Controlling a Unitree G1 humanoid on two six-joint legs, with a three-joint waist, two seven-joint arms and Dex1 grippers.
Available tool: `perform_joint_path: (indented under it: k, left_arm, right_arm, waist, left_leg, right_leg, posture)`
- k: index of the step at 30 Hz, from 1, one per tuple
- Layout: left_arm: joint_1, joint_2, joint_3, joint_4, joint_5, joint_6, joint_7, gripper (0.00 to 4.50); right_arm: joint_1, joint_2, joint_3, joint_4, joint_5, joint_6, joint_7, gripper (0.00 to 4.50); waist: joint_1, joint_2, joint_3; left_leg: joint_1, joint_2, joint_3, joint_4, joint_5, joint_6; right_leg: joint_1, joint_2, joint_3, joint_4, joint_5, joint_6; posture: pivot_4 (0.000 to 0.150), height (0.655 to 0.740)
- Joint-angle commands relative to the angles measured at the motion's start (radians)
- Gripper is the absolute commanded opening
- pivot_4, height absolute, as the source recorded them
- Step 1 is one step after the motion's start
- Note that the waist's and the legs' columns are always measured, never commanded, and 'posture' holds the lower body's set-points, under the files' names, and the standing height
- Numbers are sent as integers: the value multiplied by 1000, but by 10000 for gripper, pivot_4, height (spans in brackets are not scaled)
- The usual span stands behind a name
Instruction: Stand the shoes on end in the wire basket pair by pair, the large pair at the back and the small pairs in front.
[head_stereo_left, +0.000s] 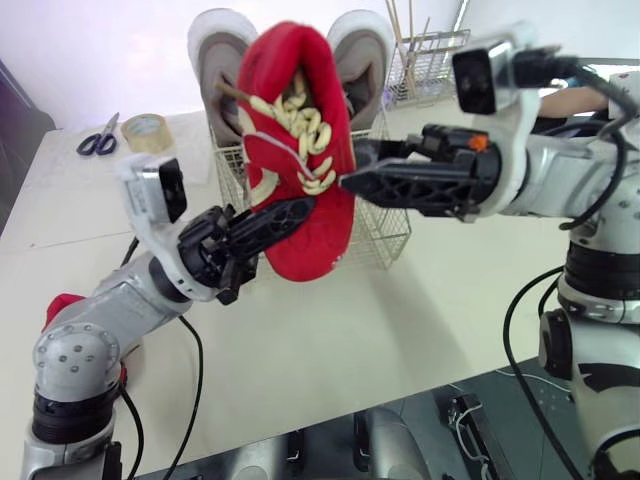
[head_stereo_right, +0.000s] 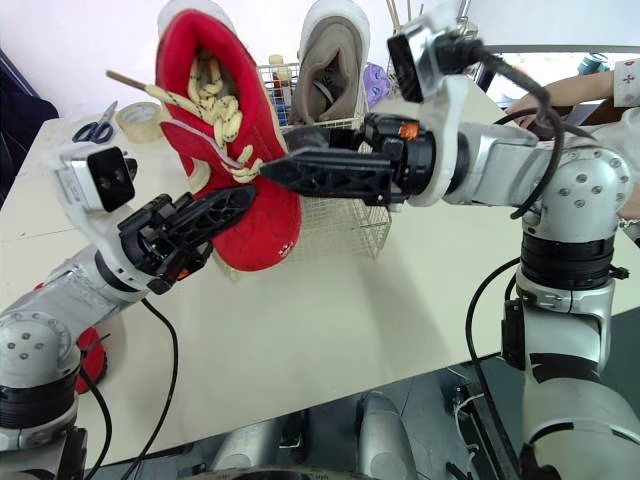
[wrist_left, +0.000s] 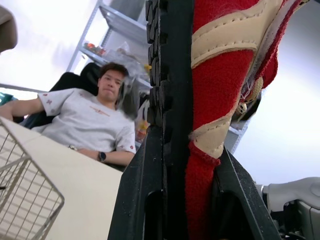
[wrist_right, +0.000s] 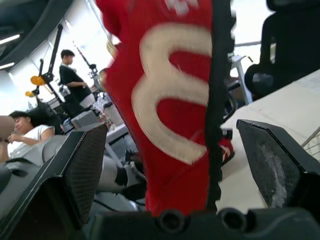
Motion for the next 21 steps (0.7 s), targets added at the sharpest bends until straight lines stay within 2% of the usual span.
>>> perform_joint_path:
  k: [1, 2, 4, 6, 9, 11, 13, 15, 16, 17, 20, 21]
  left_arm:
    - [-17, -8, -9, -15, 7, 1, -14, 2514]
    - [-12, -12, -11, -15, 11, 1, -13, 2514]
    - [-3, -16, -10, -15, 15, 4, -14, 2514]
    - [1, -14, -6, -13, 14, 6, -15, 2514]
    - [1, -6, -2, -9, 14, 11, -18, 2514]
    - [-1, 3, 1, -2, 18, 17, -21, 2514]
    - [-1, 10, 4, 3, 16, 22, -22, 2514]
    - [-1, 28, 12, 10, 13, 31, -25, 12810]
    - [-1, 35, 15, 12, 13, 34, -28, 15598]
    - [0, 43, 20, 12, 12, 37, -29, 20368]
    - [30, 117, 77, -16, 32, 49, 5, 36092]
    - [48, 141, 103, -32, 35, 47, 40, 36092]
  right_arm:
    - [-5, 25, -13, -13, -21, -24, 11, 44668]
    - [-3, 43, -19, -10, -22, -35, 2, 44668]
    - [-1, 66, -29, -1, -21, -45, -15, 39504]
    - [0, 75, -39, 6, -10, -45, -19, 31364]
    - [10, 72, -35, -16, -17, -40, -3, 15124]
    - [12, 70, -32, -24, -17, -35, 7, 7788]
    - [14, 69, -31, -29, -16, -33, 10, 5081]
    - [11, 74, -29, -44, -7, -34, -5, 5078]
    - [10, 76, -29, -50, -6, -36, -11, 5078]
    - [9, 77, -29, -56, -12, -42, -15, 5078]
    - [23, 74, -71, -91, -137, -164, 1, 5078]
    - [33, 69, -91, -99, -187, -221, 16, 5078]
  waist:
    - [0, 0, 0]
    - [0, 0, 0]
    - [0, 0, 0]
    - [-1, 0, 0]
    - [1, 0, 0]
    - [0, 0, 0]
    - [-1, 0, 0]
    - [-1, 0, 0]
    - [-1, 0, 0]
    - [-1, 0, 0]
    - [-2, 0, 0]
    - [-2, 0, 0]
  left_leg:
    - [0, 0, 0, 0, 0, 0]
    - [0, 0, 0, 0, 0, 0]
    - [0, 0, -1, 0, 0, 0]
    - [0, 0, -1, 0, 0, 0]
    - [0, 0, -1, 0, -1, -2]
    - [0, 0, -1, 0, -1, -2]
    - [0, 0, -1, 0, -1, -2]
    - [0, 0, -1, -1, -1, -2]
    - [0, 0, -1, -1, -1, -2]
    - [0, 0, -1, -1, -1, -2]
    - [-1, 0, -2, -1, -1, -3]
    - [-1, 0, -2, -1, -1, -3]
  right_leg:
    - [0, 0, 0, 0, 0, 0]
    - [0, 0, 0, 0, 0, 0]
    - [0, 0, 0, 0, 0, 0]
    - [0, 0, 0, 0, 0, 0]
    - [0, 0, -1, 0, 0, 0]
    - [0, 0, -1, 0, 0, 0]
    - [0, 0, -1, 0, 0, 0]
    - [0, 0, -1, 0, 0, 0]
    - [0, 0, -1, 0, 0, 0]
    - [-1, 0, -1, 0, 0, 0]
    - [-1, 0, -1, 0, 0, 0]
    - [-1, 0, -1, -1, 0, 0]
  posture:
    - [1500, 7400]
    - [1500, 7400]
    - [1500, 7400]
    - [1500, 7400]
    - [1500, 7400]
    - [1500, 7400]
    - [1500, 7400]
    - [1500, 7400]
    - [1500, 7400]
    - [1500, 7400]
    - [1500, 7400]
    - [1500, 7400]
